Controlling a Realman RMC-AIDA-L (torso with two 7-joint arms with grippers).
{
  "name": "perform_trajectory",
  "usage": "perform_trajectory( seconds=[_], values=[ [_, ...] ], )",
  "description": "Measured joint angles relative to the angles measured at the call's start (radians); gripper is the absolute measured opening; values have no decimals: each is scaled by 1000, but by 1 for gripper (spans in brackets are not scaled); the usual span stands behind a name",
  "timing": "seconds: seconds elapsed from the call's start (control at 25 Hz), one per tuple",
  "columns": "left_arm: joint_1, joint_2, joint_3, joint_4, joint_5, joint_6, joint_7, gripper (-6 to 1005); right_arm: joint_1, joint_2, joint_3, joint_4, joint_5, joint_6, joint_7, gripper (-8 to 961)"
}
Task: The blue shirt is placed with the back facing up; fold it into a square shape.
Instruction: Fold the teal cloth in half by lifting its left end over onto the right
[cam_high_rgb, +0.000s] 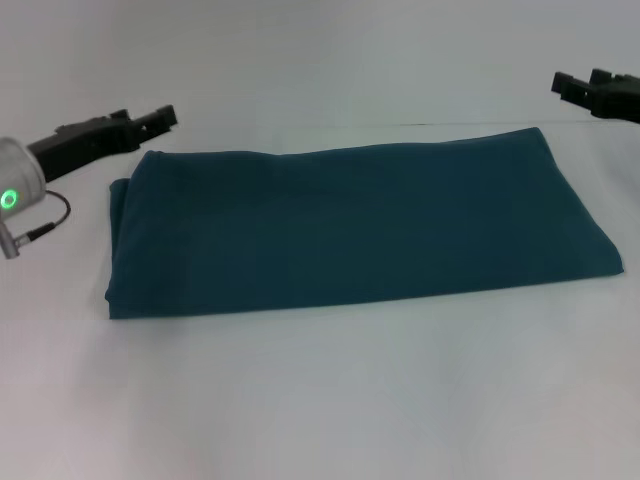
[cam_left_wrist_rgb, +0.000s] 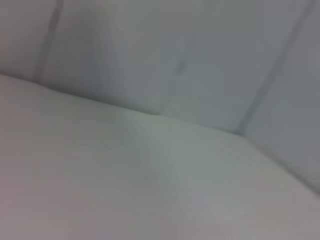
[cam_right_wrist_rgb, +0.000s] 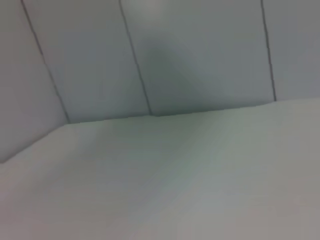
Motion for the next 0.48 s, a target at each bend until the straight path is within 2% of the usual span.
perform_trajectory(
  seconds=[0.12, 0.28, 0.48],
  values=[
    [29, -8, 0, 24, -1, 74, -11, 784, -34, -2, -34, -33, -2, -63, 59, 651],
    [74, -28, 1, 53, 1, 91, -28, 778, -87, -1, -130, -106, -3, -127, 171, 649],
    [136, -34, 18, 84, 12, 149, -27, 778, -154, -4, -193, -189, -4, -220, 310, 646]
  ],
)
